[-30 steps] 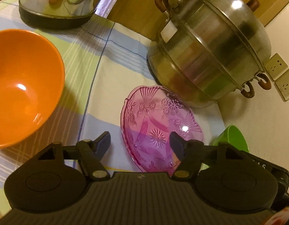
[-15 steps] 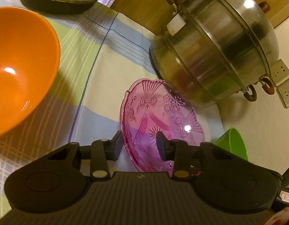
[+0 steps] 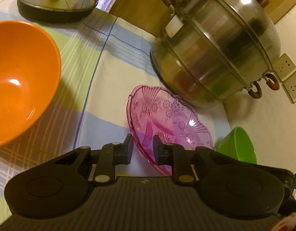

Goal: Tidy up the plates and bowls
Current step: 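Lift the pink plate with both grippers toward the pink plate by the wall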

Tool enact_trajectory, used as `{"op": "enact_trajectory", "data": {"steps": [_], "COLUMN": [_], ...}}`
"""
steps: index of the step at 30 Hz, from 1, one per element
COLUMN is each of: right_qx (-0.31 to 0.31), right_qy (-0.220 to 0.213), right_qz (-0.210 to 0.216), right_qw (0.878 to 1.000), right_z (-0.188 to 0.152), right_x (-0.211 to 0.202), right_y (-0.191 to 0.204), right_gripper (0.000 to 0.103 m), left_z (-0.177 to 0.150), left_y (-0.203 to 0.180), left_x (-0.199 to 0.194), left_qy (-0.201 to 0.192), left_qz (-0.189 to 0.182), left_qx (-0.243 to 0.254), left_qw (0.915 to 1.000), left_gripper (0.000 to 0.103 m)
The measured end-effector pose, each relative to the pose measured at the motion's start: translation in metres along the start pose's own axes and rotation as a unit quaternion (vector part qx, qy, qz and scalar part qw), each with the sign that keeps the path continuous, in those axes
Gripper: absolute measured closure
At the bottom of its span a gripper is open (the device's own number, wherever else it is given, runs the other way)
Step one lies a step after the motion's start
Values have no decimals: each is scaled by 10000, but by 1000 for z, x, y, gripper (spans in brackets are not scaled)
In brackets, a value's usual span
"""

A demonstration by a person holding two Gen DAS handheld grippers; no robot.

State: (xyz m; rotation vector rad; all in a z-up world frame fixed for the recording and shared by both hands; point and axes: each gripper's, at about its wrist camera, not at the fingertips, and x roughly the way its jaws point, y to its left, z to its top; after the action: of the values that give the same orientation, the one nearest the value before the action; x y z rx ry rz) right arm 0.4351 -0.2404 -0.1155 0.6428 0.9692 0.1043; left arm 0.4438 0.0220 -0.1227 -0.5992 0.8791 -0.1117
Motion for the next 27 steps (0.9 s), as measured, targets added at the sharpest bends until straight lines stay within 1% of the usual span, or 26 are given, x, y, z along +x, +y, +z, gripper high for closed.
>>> {"op": "enact_trajectory", "data": {"steps": [6,10,13,16,20,27], "right_qx": [-129,-212,-279,-335,-355,-237], "right_qy": [-209,-378,-502,-621,-774,-1022], "right_qz": [105,233,304,380,434,436], "right_qw": [9996,9988,9979,9968,9954,9935], "right_z": [-4,-10,-21,-34,-53,-93], "right_x": [-30,-62,-93,-125,-174,-255], "right_y": [7,14,17,19,10,-21], "right_gripper": [93,93,93,93,93,93], "left_z": [-1,-4,-12,-27,-56,-114], "left_y": [-13,-26,-37,-45,-56,-92], "left_x": [-30,-62,-93,-122,-158,-213], "left_qy": [-140,-296,-483,-565,-581,-502], "left_qz": [-90,-169,-230,-312,-492,-660], "left_qx": [159,167,200,268,323,610], "left_qw": [9997,9993,9984,9976,9966,9947], "left_gripper": [85,85,85,85,85,85]}}
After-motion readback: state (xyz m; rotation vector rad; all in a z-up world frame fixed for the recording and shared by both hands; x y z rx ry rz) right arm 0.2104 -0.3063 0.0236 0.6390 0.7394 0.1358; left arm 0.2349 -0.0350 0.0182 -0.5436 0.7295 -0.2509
